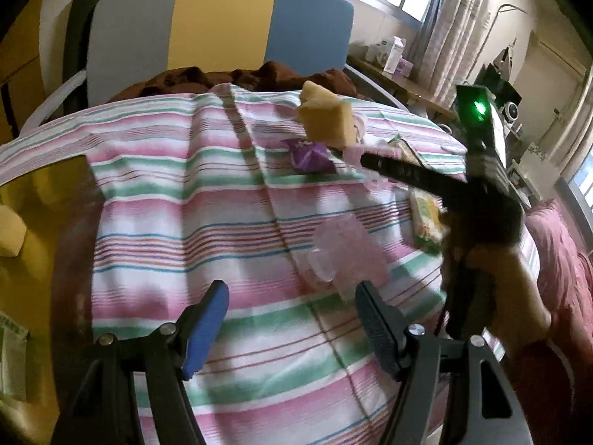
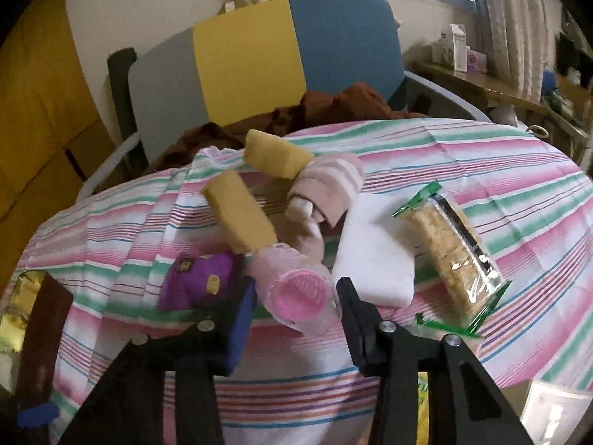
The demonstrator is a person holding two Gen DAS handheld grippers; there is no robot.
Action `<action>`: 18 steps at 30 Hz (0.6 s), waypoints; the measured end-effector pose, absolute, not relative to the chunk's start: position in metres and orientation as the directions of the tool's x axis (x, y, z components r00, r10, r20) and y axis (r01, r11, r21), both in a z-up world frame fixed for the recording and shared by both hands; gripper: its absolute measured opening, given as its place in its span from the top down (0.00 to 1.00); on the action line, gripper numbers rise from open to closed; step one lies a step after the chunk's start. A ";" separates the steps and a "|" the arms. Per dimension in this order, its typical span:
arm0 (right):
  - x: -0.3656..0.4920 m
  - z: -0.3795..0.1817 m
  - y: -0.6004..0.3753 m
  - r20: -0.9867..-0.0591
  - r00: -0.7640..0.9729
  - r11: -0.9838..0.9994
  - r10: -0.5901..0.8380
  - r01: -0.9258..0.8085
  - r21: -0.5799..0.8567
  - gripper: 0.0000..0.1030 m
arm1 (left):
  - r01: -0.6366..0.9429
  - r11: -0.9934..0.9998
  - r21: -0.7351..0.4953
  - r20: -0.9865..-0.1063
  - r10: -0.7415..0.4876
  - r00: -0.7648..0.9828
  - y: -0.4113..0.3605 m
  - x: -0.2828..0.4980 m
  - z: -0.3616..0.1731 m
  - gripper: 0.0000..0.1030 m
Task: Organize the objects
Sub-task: 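Grasp the pink hair roller with the right tool while the left tool grasps a clear plastic roller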
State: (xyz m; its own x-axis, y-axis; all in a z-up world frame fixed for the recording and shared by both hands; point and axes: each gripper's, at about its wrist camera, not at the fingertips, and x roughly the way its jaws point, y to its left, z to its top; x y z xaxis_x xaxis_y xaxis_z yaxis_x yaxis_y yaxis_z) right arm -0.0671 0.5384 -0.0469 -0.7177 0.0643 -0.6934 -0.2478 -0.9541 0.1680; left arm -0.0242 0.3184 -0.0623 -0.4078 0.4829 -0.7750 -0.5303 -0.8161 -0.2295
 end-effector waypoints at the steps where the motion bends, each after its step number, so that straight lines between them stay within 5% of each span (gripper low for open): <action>1: -0.061 -0.047 0.536 -0.689 -0.722 -0.956 0.068 -0.244 0.162 0.57 | -0.535 -0.814 -0.226 -0.774 0.484 -0.409 0.323 -0.024 -0.063 0.30; 11: 0.024 -0.051 0.534 -0.641 -0.754 -0.926 0.140 -0.330 0.185 0.57 | -0.503 -0.815 -0.288 -0.777 0.506 -0.375 0.366 -0.039 -0.075 0.25; 18: 0.056 -0.059 0.524 -0.620 -0.773 -0.912 0.134 -0.341 0.228 0.58 | -0.547 -0.813 -0.198 -0.808 0.452 -0.379 0.392 -0.046 -0.094 0.27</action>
State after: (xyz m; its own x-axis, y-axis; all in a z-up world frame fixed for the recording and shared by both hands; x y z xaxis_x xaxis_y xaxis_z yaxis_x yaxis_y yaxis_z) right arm 0.0560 0.5239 -0.0591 -0.7733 0.1343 -0.6197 -0.3410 -0.9120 0.2280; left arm -0.0456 0.3924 -0.0939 -0.3792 0.4519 -0.8075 -0.5469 -0.8134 -0.1984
